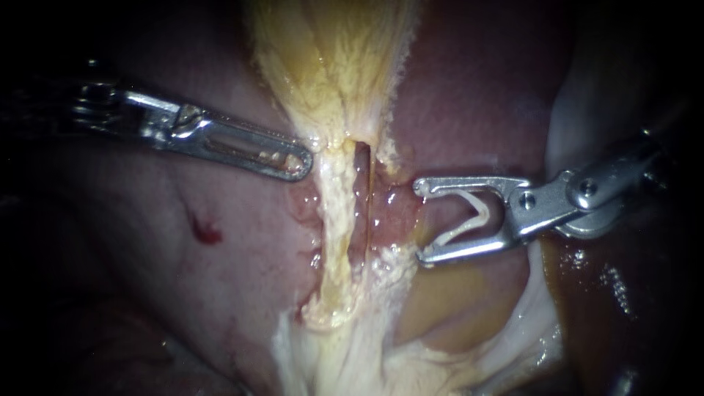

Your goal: Clipping first clip left tube

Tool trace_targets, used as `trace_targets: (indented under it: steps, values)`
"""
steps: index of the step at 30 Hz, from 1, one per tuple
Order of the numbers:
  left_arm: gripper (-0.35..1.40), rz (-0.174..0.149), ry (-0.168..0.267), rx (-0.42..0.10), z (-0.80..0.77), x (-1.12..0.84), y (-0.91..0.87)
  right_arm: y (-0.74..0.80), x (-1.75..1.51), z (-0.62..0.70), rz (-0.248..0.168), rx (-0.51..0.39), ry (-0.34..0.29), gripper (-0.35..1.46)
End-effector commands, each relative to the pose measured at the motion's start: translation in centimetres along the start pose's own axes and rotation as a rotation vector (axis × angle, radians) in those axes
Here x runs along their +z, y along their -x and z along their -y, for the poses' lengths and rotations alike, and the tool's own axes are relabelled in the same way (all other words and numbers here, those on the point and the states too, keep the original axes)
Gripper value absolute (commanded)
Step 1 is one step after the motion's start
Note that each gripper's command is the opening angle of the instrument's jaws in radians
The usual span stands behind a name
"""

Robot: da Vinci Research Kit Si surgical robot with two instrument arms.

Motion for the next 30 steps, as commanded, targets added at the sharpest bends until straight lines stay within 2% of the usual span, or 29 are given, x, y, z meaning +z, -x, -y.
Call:
trace_targets:
  steps: [1,6,14,17,25,30]
  values:
    - [-0.35,0.000,-0.001,0.000,0.00,-0.01,0.00,0.00,0.00,0.00,0.000,0.000,0.000,0.50]
    - [-0.35,0.005,0.007,-0.001,0.01,-0.19,0.02,0.00,0.00,0.00,0.000,0.000,0.000,0.50]
    - [-0.35,0.027,0.026,-0.020,0.13,-0.82,0.24,0.00,0.00,0.00,-0.001,0.000,-0.003,0.50]
    - [-0.35,0.041,0.027,-0.027,0.17,-0.94,0.31,0.00,0.00,0.01,-0.001,0.000,-0.004,0.50]
    - [-0.35,0.043,0.030,-0.031,0.24,-0.96,0.32,-0.01,0.03,0.01,-0.002,-0.001,-0.009,0.50]
    - [-0.35,0.044,0.031,-0.032,0.27,-0.96,0.32,0.02,0.17,0.05,-0.002,-0.013,-0.020,0.50]
